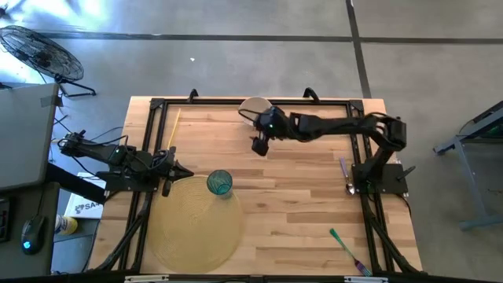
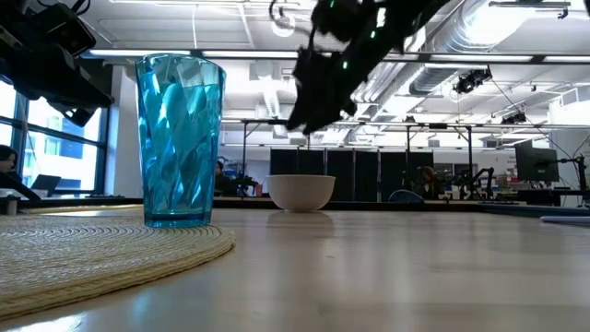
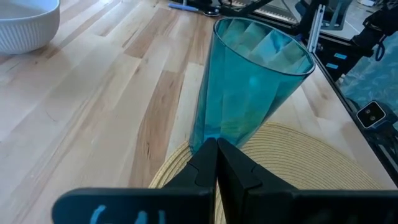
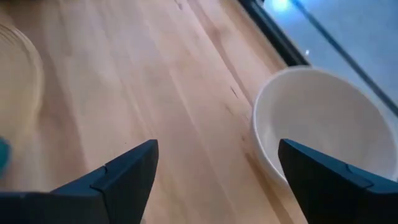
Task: Pick & Place Utensil
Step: Put the white bowl in the middle of the woven mat
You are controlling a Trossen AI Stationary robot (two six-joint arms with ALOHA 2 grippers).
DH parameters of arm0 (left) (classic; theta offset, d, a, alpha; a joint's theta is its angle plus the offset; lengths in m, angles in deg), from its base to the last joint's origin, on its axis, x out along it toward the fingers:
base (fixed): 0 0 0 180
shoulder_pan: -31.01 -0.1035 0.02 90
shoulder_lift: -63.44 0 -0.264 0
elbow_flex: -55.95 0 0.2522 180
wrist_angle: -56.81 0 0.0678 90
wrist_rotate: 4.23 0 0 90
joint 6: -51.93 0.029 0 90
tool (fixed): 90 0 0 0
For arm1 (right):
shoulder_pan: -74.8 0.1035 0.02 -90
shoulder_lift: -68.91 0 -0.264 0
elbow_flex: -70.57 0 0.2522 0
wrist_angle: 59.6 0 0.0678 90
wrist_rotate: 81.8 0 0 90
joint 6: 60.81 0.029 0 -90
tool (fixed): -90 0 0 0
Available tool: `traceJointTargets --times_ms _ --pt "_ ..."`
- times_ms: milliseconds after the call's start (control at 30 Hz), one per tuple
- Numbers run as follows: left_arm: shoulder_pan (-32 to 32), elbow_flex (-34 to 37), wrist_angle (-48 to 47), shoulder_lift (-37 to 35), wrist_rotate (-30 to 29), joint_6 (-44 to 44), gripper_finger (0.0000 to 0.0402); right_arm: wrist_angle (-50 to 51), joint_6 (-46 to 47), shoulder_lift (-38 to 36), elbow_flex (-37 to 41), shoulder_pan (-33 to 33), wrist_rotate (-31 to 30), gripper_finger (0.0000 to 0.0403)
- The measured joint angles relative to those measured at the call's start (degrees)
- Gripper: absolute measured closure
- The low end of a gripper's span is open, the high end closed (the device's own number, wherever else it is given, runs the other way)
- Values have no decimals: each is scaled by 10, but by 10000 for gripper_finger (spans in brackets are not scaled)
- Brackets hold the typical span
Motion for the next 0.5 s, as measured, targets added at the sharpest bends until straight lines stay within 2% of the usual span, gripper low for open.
traceJointTargets --times_ms 167,500 --pt "0 0 0 0 -1 0 401 -20 -34 51 1 -33 16 91" --pt "0 0 0 0 -8 2 401 -54 -105 101 0 -71 35 94"
